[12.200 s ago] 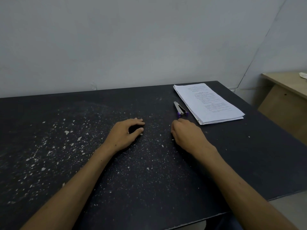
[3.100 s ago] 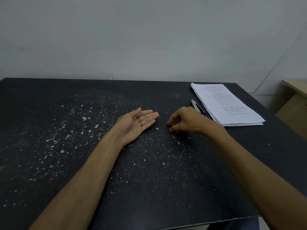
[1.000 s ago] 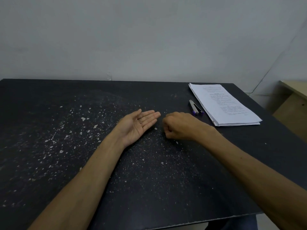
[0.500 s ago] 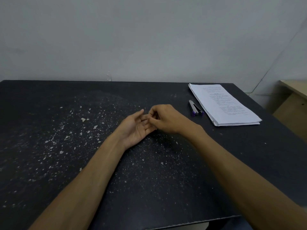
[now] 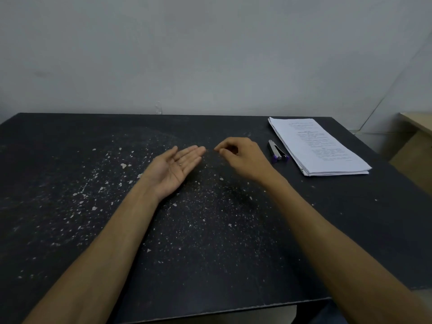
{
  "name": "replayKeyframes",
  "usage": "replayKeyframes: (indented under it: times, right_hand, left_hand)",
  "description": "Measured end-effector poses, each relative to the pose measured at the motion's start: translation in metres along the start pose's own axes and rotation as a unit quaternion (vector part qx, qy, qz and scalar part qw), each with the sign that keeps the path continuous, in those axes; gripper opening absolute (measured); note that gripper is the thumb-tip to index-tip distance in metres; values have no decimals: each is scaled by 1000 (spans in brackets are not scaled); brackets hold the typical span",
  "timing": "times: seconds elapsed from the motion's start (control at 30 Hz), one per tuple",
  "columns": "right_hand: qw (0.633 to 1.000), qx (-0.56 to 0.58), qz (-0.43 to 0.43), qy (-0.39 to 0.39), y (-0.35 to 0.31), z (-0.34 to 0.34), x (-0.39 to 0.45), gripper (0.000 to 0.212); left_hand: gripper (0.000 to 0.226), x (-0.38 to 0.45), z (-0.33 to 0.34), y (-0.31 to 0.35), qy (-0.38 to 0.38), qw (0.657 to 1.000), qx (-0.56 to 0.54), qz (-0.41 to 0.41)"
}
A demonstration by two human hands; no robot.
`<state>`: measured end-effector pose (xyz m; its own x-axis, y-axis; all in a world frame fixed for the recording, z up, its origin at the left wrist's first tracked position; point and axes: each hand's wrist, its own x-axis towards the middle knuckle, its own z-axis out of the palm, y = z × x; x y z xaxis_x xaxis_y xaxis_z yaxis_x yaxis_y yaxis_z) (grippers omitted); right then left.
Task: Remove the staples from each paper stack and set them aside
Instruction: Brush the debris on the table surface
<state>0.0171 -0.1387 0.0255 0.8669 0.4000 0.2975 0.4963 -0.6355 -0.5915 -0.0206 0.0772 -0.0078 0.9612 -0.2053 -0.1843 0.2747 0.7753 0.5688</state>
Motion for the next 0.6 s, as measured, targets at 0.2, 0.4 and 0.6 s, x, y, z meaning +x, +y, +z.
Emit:
replayKeyframes:
  times: [0.2,0.4,0.6]
  right_hand:
    - [993,-73,74,-56,28,29,-27,46]
    - [977,-174,50,-114,31,42,-40,60]
    - [953,-235,29,-187,15,48,-56,78]
  left_hand:
    - [47,-21,-33,30,31,998,-1,50]
    - [47,-28,-37,32,30,998,8,55]
    - [48,-28,-36,32,26,998,16,51]
